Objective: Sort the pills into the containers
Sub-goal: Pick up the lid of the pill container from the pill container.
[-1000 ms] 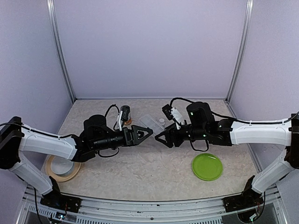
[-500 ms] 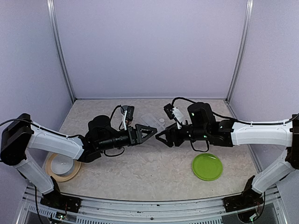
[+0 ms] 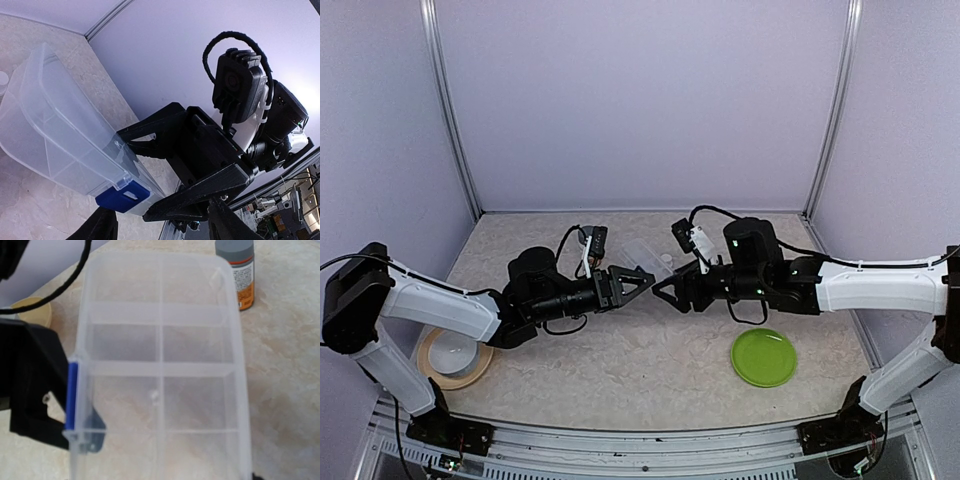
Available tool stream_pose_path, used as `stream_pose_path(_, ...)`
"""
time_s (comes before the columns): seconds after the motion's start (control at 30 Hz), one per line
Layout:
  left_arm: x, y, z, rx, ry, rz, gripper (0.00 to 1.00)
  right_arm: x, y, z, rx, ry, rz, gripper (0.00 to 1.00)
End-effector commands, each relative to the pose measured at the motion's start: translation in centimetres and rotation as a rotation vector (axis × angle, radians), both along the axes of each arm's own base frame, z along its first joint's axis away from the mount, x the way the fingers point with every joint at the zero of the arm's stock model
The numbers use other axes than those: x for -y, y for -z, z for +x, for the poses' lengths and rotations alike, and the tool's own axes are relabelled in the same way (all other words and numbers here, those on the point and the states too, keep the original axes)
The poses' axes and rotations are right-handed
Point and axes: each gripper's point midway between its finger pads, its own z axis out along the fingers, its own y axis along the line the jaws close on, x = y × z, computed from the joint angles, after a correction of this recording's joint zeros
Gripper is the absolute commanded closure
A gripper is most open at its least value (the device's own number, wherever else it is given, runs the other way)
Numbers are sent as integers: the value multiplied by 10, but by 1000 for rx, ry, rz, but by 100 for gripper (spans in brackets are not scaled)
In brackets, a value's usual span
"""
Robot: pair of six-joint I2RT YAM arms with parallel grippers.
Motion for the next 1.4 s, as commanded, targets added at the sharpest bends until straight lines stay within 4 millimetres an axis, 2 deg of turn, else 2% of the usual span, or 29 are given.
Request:
stream_pose_path(0.0,3,-21,-9,57,39,-57,40,1,-2,-2,21,11,5,49)
stream_pose_path(0.33,-9,-20,-6,81,-14,-36,38,1,-1,-7,15,-12,9,49)
stream_pose_path(0.57,-9,-17,-7,78,-10,-35,39,-4,-3,-14,5,-55,36,49)
stream_pose_path(0.73,-11,-15,-8,70,-12,-43,39,-4,4,-15,-8,-57,23,49)
stream_pose_path(0.87,-13,-10,-7,62,-23,-33,39,-5,-2,-19,-9,-75,51,49)
stream_pose_path(1.07,-14,-14,-7,71,-27,-45,39,-5,1,-19,-11,-74,40,49)
stream_pose_path(1.23,-13,-16,-8,84,-16,-49,42,-6,11,-16,-26,-67,20,49)
stream_pose_path(1.37,-14,-19,-12,94,-2,-67,51,-6,16,-14,-29,-55,5,49)
